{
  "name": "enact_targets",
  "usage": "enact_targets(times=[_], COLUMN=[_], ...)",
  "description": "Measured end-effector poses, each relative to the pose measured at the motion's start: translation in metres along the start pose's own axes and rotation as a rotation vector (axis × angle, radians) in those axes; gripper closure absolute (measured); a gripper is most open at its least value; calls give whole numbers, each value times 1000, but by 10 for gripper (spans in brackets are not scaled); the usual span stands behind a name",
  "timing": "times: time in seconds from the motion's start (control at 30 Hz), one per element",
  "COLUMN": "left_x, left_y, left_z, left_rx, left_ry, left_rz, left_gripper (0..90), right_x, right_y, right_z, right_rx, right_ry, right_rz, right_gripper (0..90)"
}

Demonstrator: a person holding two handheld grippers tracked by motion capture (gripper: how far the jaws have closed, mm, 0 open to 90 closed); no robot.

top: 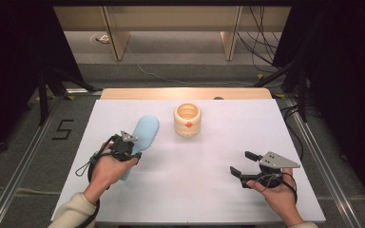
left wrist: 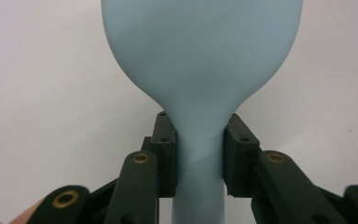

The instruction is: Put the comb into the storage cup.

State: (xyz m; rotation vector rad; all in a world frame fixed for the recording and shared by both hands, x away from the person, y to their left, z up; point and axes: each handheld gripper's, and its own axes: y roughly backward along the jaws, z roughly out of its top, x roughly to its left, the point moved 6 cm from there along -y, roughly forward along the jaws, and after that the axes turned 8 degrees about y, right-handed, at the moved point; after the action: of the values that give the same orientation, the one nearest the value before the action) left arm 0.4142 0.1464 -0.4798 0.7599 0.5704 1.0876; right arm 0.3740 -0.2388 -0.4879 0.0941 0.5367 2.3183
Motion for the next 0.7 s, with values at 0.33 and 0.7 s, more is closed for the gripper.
enact_targets(times=[0.33, 0.7], left_x=[2, 0], left_y=[1, 4], left_z=[2, 7], left_rx=[-20, -84], left_ry=[6, 13], left_rz=[6, 12], left_gripper=[695, 695], right_x=[0, 0], right_y=[0, 0], right_z=[0, 0], right_rx=[-1, 0], right_ry=[1, 2], right_rz=[1, -1], right_gripper=[175, 170])
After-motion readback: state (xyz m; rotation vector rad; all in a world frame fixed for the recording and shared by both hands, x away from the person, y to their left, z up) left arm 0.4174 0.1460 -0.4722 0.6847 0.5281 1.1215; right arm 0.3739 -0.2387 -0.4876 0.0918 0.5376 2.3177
